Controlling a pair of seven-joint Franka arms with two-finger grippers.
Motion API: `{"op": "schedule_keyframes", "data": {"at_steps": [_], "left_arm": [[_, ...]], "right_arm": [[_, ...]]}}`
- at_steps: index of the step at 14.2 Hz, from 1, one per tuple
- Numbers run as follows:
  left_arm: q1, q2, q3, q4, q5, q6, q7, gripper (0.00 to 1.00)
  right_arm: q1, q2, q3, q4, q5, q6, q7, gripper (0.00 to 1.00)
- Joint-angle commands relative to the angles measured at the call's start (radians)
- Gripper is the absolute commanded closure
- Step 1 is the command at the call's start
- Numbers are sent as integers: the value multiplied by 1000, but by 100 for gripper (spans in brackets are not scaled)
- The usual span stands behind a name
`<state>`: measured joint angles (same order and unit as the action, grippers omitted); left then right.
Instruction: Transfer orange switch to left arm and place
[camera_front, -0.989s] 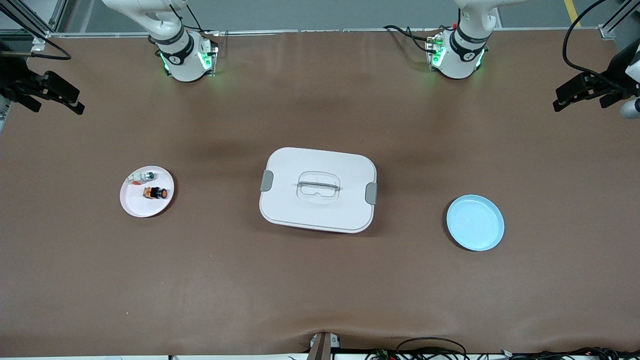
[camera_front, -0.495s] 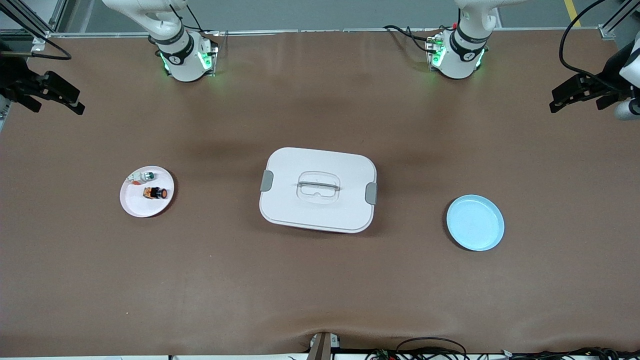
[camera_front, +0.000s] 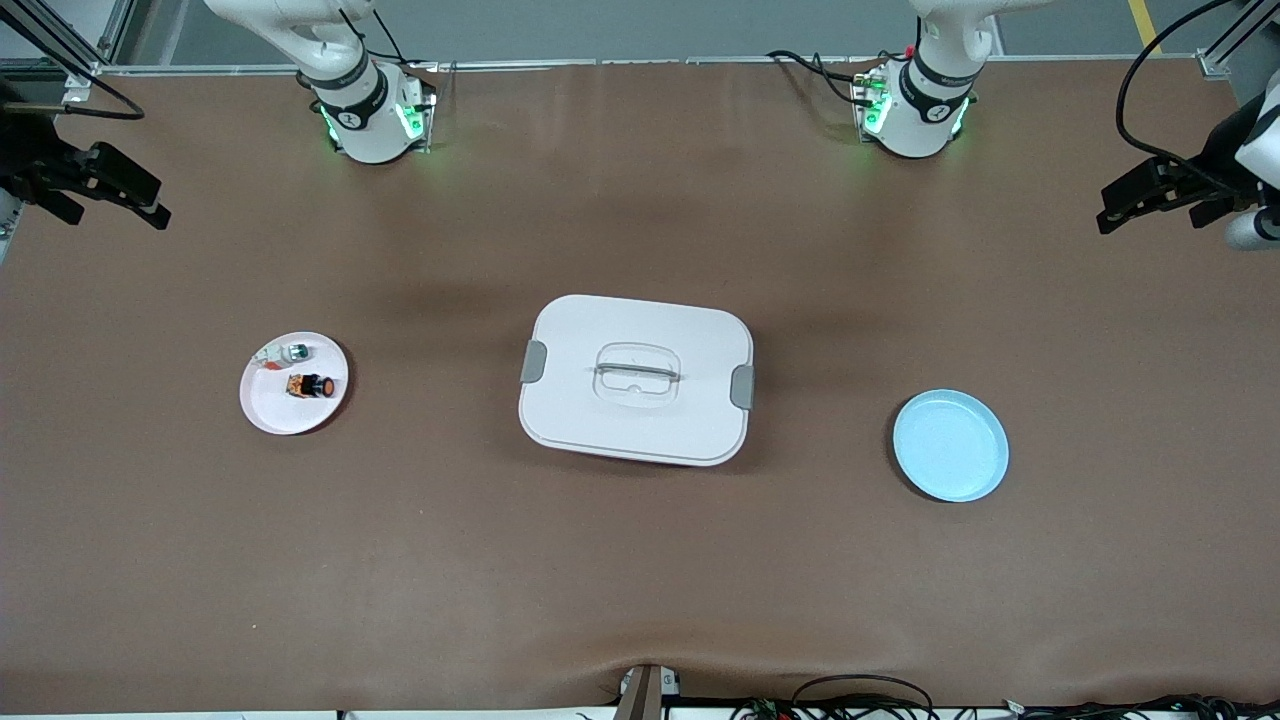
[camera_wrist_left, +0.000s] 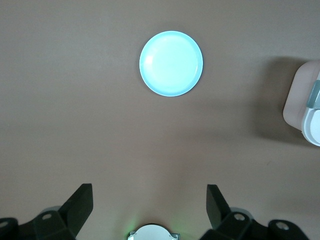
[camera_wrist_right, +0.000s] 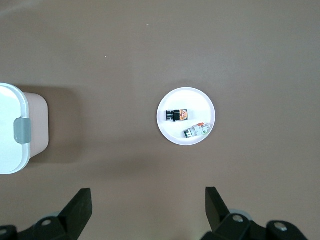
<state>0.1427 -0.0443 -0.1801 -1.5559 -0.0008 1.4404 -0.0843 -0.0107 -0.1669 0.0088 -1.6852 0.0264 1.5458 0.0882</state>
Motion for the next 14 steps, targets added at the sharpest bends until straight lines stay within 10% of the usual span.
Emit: {"op": "schedule_keyframes", "data": {"at_steps": [1,14], "left_arm": [[-2,4,-7,11,19,6,-9,0],[2,41,-7,2,19,32,-9,0]], "right_arm": [[-12,-16,7,-7,7,3,4,0],[-14,-16,3,-4,4,7,5,0]]}}
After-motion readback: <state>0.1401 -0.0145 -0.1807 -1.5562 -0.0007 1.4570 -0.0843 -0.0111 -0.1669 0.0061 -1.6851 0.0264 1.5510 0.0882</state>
